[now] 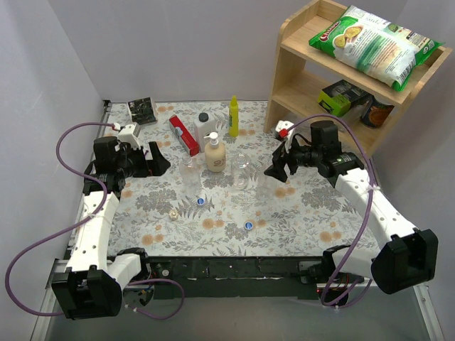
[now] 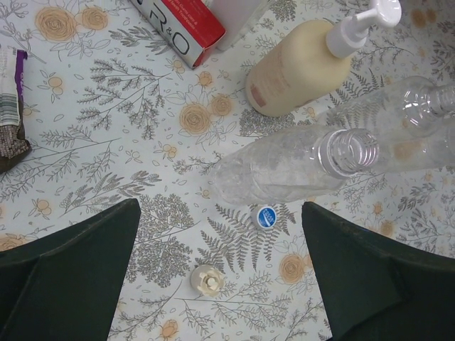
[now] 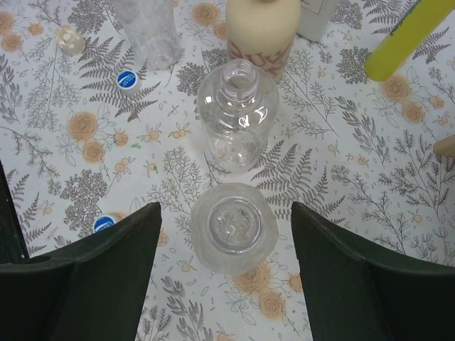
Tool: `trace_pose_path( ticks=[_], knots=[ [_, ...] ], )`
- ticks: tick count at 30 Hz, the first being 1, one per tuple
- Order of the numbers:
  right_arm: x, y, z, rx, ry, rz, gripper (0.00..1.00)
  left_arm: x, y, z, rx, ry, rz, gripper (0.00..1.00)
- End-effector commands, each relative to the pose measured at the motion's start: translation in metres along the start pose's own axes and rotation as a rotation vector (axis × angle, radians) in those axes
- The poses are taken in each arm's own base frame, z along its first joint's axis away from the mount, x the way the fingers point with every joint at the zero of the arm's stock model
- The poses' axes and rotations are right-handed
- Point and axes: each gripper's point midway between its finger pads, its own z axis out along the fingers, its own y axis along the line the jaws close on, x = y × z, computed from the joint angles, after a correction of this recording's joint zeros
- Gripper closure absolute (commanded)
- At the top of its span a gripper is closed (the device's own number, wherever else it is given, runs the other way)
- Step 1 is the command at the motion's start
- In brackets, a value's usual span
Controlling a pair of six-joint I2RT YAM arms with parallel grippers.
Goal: Screw on the bottle caps
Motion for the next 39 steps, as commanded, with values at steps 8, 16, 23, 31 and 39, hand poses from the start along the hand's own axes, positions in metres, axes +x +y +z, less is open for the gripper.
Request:
trace_pose_path(
  ticks=[8, 16, 23, 31, 39],
  knots=[
    [0.015, -0.016, 0.022, 0.077, -0.032, -0.016, 0.58, -0.06, -0.064, -0.019, 0.273, -0.098, 0.208, 0.02],
    [-0.074, 0.021, -0.036, 0.005, -0.135, -0.085, 0.99, -0.076, -0.173, -0.007, 0.58, -0.046, 0.541, 0.02],
    [-0.141, 0.057, -0.09, -0.038, -0.266, -0.088, 0.99, -0.022, -0.235, 0.007, 0.763, -0.023, 0.788, 0.02],
    [-0.205, 0.069, -0.115, -0.112, -0.396, -0.161, 0.99, -0.01, -0.31, 0.018, 0.887, -0.086, 0.762, 0.02],
    [-0.213, 0.069, -0.113, -0.16, -0.449, -0.091, 0.99, -0.007, -0.344, 0.024, 0.935, -0.1, 0.742, 0.02]
  ],
)
